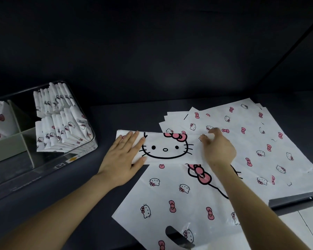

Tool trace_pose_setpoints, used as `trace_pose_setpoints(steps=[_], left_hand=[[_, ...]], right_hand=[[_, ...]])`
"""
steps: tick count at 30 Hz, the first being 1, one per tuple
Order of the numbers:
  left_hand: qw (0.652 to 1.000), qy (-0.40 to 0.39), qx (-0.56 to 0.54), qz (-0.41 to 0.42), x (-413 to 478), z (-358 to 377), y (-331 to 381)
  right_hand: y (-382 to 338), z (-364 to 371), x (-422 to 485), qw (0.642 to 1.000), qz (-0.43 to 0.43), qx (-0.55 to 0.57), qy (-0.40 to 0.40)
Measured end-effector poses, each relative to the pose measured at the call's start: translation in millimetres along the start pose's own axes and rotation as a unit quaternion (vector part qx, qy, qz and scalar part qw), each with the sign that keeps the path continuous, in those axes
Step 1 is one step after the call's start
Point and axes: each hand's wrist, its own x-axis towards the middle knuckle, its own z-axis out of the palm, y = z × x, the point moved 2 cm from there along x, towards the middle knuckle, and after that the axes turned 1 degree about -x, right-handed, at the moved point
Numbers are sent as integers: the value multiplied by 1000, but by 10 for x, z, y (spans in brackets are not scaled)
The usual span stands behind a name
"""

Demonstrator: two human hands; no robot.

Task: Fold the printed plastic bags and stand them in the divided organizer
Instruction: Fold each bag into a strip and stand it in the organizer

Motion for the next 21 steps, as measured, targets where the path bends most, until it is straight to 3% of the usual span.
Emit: trace_pose_setpoints(steps=[2, 3, 4, 6, 8, 10, 14, 21], left_hand=[[1000, 4, 1, -1, 3, -13, 13], [1000, 3, -2, -3, 4, -14, 15], [1000, 5, -3, -4, 2, -7, 16], [1000, 4, -6, -7, -3, -6, 15], [1000, 11, -11, -6, 1, -4, 10], [1000, 10, -11, -6, -1, -14, 12], [1000, 9, -9, -7, 0, -17, 11], [1000, 7, -14, -9, 3, -20, 7]], right_hand=[[-164, 40, -171, 972, -147, -125, 133], [-299, 114, -301, 954, -217, -145, 145], [-433, 223, -437, 942, -279, -147, 112], [-658, 432, -667, 928, -347, -133, -28], [-717, 538, -749, 921, -346, -125, -130], [-543, 558, -661, 923, -321, -132, -166], [-36, 391, -446, 939, -271, -163, -133], [319, 193, -265, 952, -210, -165, -150]])
